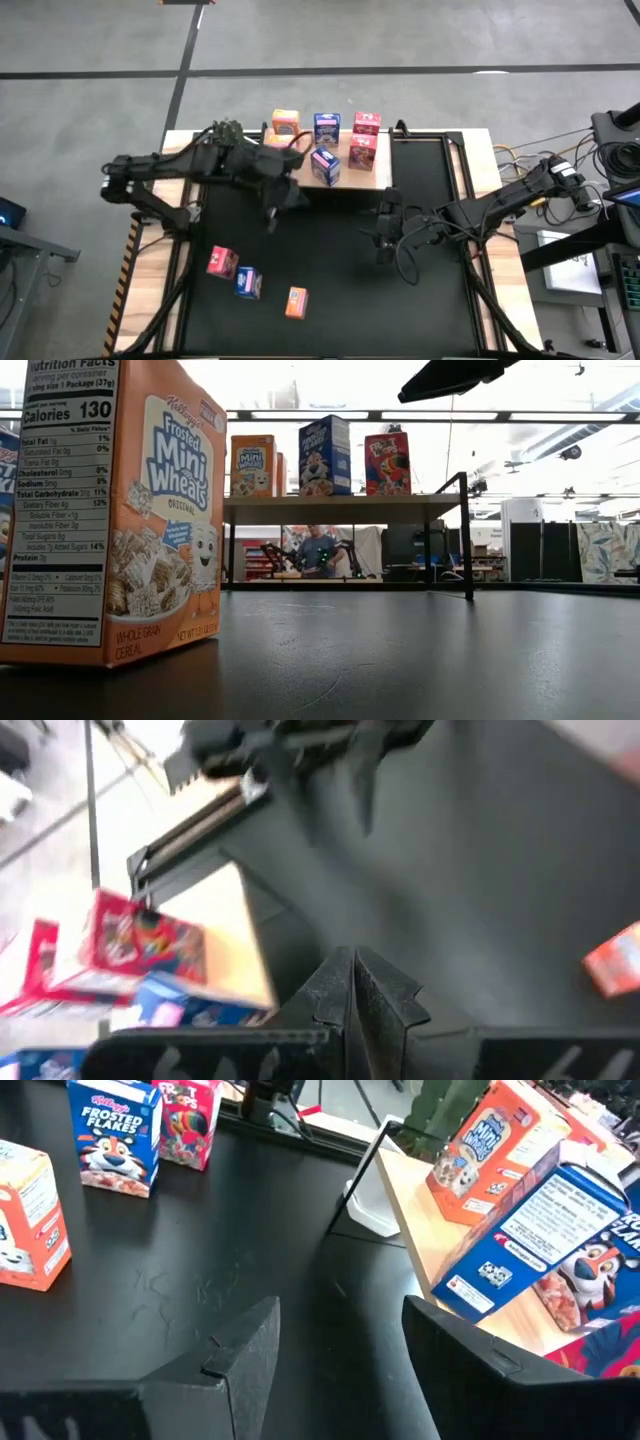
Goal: Stack cereal on shelf
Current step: Put the top blue cereal box on the shelf aligned with the other blue cereal box
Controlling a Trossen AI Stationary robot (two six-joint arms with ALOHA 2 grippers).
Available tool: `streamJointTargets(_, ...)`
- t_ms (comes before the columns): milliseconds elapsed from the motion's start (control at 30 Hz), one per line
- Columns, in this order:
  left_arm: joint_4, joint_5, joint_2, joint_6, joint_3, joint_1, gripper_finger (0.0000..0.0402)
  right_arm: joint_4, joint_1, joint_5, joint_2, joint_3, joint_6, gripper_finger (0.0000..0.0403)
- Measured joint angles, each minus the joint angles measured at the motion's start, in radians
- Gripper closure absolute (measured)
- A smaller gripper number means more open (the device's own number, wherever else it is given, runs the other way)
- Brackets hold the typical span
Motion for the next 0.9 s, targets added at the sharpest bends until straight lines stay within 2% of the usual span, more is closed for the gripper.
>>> streamJointTargets(167, -0.092, 0.000, 0.098, 0.082, 0.142, 0.085, 0.0401, -0.006, 0.000, 0.000, 0.000, -0.014, -0.005, 0.0202)
streamJointTargets(433, -0.162, 0.012, 0.204, 0.152, 0.248, 0.213, 0.0388, -0.006, 0.000, -0.002, -0.005, -0.016, 0.002, 0.0202)
streamJointTargets(633, -0.183, 0.142, 0.256, 0.146, 0.294, 0.305, 0.0322, -0.006, 0.000, -0.002, -0.005, -0.020, 0.023, 0.0202)
streamJointTargets(900, -0.198, 0.149, 0.316, 0.190, 0.295, 0.339, 0.0195, -0.006, 0.000, -0.003, -0.005, -0.024, 0.041, 0.0202)
